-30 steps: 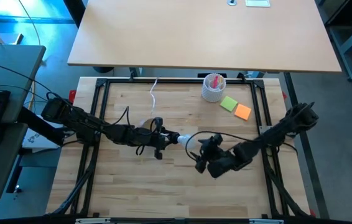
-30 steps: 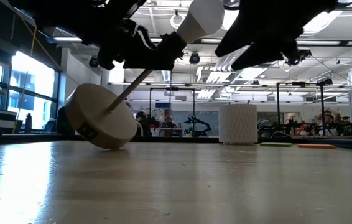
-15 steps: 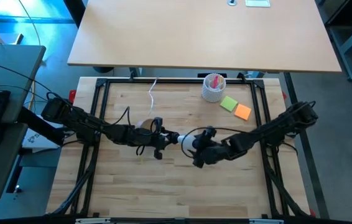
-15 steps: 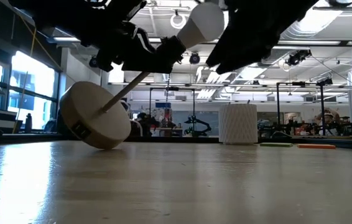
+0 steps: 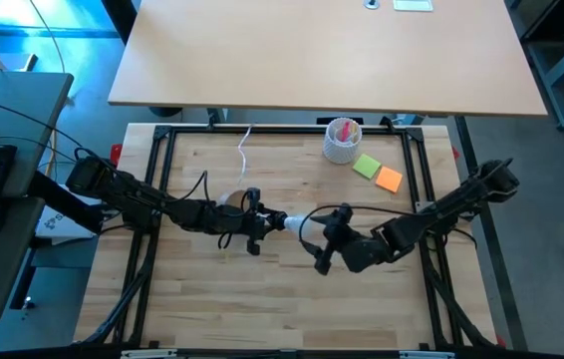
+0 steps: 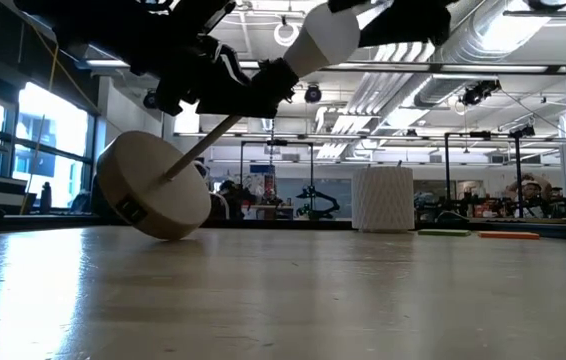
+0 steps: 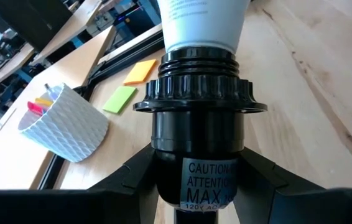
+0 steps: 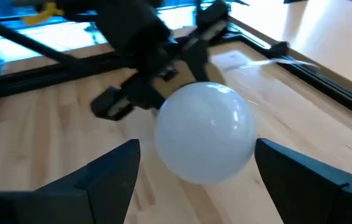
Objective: Screw lightbulb
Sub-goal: Remove the light bulb from the lamp
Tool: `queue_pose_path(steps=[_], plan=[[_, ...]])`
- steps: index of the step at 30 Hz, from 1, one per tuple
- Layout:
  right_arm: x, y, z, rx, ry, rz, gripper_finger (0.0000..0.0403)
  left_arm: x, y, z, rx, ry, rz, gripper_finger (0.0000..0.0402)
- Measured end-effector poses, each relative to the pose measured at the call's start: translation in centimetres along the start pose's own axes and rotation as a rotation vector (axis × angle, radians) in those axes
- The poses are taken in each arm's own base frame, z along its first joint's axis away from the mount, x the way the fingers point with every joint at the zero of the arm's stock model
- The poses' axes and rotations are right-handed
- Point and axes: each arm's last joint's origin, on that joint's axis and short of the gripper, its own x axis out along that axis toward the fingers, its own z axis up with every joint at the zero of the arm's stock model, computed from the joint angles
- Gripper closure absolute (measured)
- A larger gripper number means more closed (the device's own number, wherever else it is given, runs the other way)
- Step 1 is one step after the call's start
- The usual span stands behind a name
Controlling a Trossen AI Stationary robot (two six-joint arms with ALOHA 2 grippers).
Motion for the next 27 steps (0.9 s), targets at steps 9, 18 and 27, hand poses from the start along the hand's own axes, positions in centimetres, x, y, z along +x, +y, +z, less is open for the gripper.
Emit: queue_pose_path(steps=[9, 18, 27], plan=[[1.4, -0.9, 0.8, 0.023, 0.006, 0.033, 0.0089, 0.0, 0.0, 0.0, -0.003, -0.008, 0.000, 0.0257], [2.3, -1.8, 1.1, -0.081, 0.043, 0.091, 0.0126, 0.0, 0.0, 0.1, 0.000, -0.007, 0.000, 0.0256], [2.1, -1.6, 1.7, -0.520, 0.021, 0.115, 0.0159, 0.0, 0.0, 0.1, -0.001, -0.011, 0.001, 0.0257]])
